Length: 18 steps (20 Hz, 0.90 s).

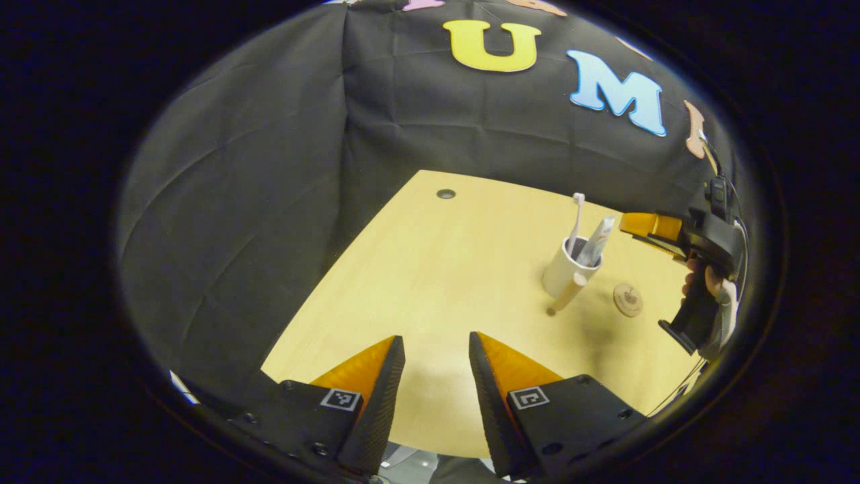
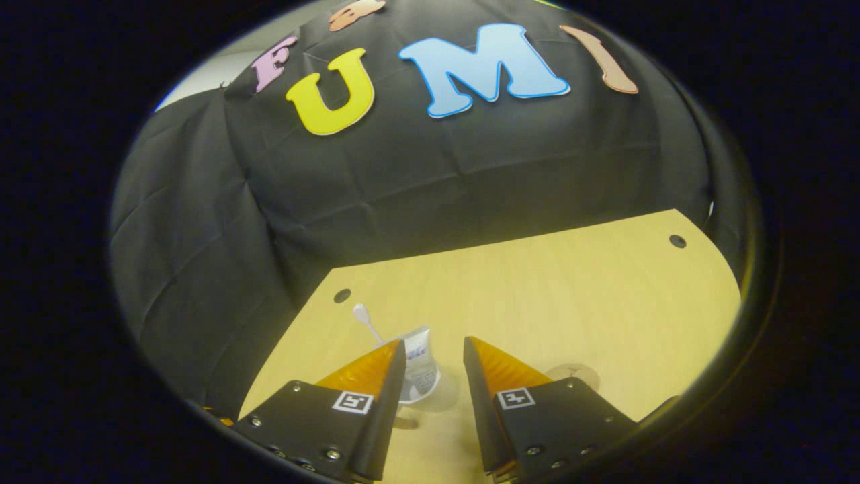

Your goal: Put the toothbrush and toothpaste on the desktop into the cup, then pick up the cup and place it on the coaster on the desktop.

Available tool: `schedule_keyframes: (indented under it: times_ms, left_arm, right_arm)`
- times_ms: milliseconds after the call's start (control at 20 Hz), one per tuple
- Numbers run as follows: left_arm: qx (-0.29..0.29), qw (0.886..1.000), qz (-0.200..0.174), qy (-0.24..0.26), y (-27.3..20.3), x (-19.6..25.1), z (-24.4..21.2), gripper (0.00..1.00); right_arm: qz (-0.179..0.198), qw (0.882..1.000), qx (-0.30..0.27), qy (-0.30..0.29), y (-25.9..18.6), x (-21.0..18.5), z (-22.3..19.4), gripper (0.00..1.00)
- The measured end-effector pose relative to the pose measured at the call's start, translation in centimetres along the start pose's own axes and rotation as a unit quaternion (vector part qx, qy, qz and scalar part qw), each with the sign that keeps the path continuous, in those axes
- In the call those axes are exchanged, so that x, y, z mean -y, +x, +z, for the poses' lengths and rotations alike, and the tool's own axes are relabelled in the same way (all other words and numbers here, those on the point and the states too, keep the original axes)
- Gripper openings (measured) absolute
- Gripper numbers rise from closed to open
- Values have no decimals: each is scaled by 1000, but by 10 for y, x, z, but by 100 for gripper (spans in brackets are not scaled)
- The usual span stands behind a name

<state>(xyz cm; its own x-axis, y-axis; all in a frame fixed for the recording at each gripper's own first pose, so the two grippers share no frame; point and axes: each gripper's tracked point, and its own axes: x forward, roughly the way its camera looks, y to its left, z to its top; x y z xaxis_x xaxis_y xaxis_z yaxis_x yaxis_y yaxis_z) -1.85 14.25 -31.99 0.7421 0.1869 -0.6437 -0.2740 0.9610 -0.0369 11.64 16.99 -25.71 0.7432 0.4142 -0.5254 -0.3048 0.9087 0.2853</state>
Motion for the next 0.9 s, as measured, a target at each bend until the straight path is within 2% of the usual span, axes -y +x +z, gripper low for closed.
schedule_keyframes:
  times_ms: [50,100,150,400,700,900]
  left_arm:
    - [2,1000,-9,5,4,9,6,66]
    - [4,1000,-19,10,7,20,12,66]
    - [5,999,-31,15,7,31,17,66]
    - [-28,992,-112,43,36,90,27,66]
    - [-103,970,-194,100,67,153,22,66]
    - [-140,956,-213,145,90,186,24,66]
  right_arm:
    - [-5,1000,-1,1,-5,8,-1,52]
    - [-11,1000,-1,3,-10,16,-1,48]
    - [-17,1000,-1,6,-14,24,-3,52]
    - [-55,998,-5,23,-41,71,-12,52]
    - [-128,989,-2,71,-87,146,-29,52]
    - [-179,978,-4,107,-122,192,-46,52]
